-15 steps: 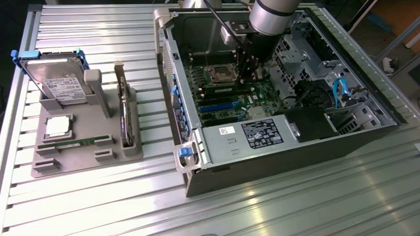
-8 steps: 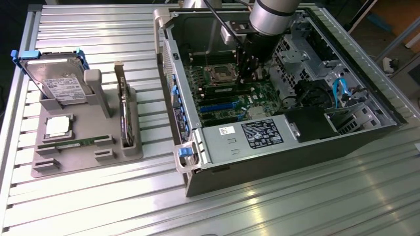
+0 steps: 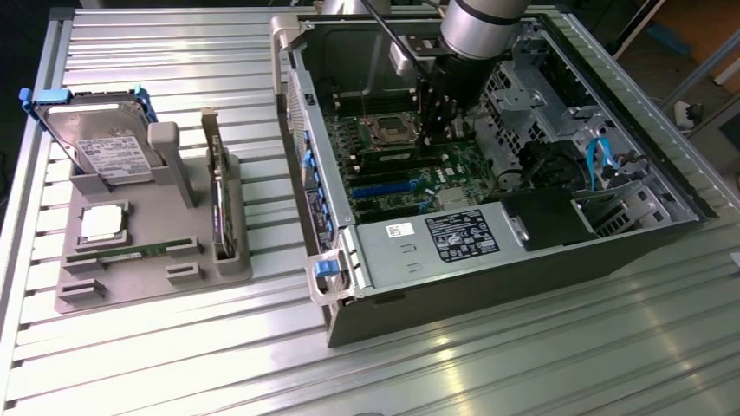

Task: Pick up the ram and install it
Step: 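Insert the ram into the slot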

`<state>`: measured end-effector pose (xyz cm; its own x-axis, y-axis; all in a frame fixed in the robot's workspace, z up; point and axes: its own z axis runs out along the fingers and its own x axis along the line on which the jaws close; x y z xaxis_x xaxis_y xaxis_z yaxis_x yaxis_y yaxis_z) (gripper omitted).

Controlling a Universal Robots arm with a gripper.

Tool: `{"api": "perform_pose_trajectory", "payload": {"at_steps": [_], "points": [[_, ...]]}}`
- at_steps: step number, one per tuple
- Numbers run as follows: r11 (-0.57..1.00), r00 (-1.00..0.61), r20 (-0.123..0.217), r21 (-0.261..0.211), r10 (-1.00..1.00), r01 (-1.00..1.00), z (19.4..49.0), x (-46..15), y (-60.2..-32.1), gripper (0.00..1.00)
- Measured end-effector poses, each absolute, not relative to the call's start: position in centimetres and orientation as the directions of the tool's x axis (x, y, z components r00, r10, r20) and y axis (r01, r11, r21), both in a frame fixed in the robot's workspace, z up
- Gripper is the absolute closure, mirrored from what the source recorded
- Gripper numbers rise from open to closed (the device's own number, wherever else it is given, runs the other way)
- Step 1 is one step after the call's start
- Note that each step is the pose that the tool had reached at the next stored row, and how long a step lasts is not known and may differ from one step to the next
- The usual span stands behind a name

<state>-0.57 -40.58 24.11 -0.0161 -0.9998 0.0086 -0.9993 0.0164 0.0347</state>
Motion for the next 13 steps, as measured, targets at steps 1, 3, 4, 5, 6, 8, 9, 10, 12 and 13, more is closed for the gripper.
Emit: {"api": "perform_pose_trajectory", "payload": {"at_steps": [1, 3, 4, 5, 6, 8, 9, 10, 12, 13], "points": [[0.016, -0.016, 0.007, 0.034, -1.0, -0.999, 24.11, -0.57, -40.58, 0.88], [0.016, -0.016, 0.004, 0.033, -1.0, -0.999, 24.1, -0.62, -40.57, 0.88], [0.015, -0.015, 0.004, 0.032, -1.0, -0.999, 24.1, -0.64, -40.58, 0.88], [0.015, -0.015, 0.004, 0.032, -1.0, -0.999, 24.1, -0.64, -40.58, 0.88], [0.015, -0.015, 0.004, 0.032, -1.0, -0.999, 24.1, -0.64, -40.58, 0.88], [0.014, -0.014, 0.003, 0.031, -1.0, -0.999, 24.1, -0.66, -40.58, 0.88], [0.013, -0.013, 0.003, 0.031, -1.0, -0.999, 24.1, -0.68, -40.58, 0.88], [0.012, -0.011, 0.003, 0.031, -1.0, -0.999, 24.1, -0.68, -40.58, 0.88], [0.011, -0.011, 0.003, 0.03, -1.0, -0.999, 24.1, -0.7, -40.58, 0.88], [0.011, -0.011, 0.003, 0.03, -1.0, -0.999, 24.1, -0.7, -40.58, 0.88]]}}
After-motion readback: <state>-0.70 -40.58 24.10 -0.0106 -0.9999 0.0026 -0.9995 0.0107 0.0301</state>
